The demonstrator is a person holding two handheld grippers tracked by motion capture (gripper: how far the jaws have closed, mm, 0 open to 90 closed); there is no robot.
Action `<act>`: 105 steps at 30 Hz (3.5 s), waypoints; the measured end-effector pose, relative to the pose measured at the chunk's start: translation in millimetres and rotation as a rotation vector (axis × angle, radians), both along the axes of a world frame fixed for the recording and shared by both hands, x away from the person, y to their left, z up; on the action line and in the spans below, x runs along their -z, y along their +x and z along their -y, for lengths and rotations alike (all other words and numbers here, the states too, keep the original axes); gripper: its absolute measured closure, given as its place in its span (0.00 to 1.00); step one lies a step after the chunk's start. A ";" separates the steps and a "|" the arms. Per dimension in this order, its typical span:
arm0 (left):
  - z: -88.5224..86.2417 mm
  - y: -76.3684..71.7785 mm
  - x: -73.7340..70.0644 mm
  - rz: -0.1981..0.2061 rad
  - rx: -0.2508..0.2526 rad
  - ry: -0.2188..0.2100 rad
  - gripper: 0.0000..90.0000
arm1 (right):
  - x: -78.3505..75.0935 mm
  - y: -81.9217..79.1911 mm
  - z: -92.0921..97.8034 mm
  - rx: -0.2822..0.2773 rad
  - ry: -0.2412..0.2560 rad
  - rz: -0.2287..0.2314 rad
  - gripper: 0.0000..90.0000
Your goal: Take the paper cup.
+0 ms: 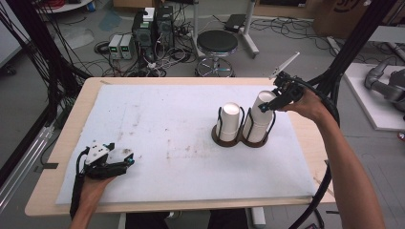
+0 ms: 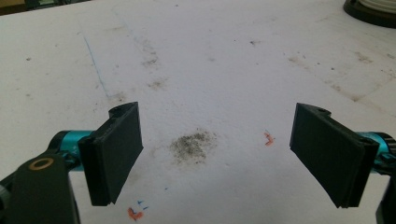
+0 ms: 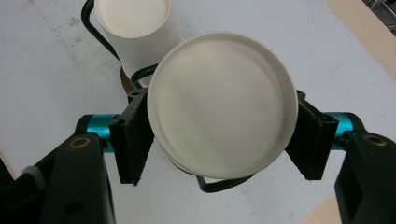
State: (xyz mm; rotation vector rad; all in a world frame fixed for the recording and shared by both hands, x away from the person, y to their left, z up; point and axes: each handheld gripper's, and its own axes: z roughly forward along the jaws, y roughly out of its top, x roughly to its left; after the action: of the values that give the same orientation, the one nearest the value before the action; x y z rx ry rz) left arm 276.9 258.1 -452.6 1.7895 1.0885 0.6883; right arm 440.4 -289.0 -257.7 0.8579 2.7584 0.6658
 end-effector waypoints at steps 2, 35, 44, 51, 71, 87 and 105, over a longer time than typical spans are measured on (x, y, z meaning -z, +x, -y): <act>0.2 -0.1 -0.1 0.000 0.001 0.000 0.19 | -0.5 -0.2 0.3 0.000 0.002 0.000 0.36; -0.2 1.2 -0.1 -0.009 0.008 -0.004 0.19 | -24.9 -12.0 14.9 0.024 0.146 0.111 0.38; 0.2 1.1 0.0 -0.010 0.007 -0.004 0.19 | -40.8 -19.6 21.5 0.043 0.204 0.150 0.38; 0.1 1.2 -0.1 -0.012 0.009 -0.005 0.19 | -60.3 -32.8 21.1 0.028 0.241 0.205 0.38; 0.1 0.8 -0.2 -0.010 0.014 -0.004 0.19 | -80.5 -76.2 20.4 -0.057 0.381 0.272 0.38; -1.4 0.9 -0.5 -0.009 0.028 -0.014 0.18 | -55.2 -100.5 8.7 -0.135 0.441 0.253 0.38; -3.5 1.5 -0.9 -0.016 0.020 -0.032 0.18 | -9.4 -108.5 -5.2 -0.168 0.519 0.221 0.38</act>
State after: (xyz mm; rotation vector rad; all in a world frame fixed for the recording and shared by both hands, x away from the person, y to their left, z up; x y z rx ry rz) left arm 278.4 261.6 -451.6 1.7792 1.0854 0.6426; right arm 331.9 -283.7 -248.2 0.5864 2.5045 1.4540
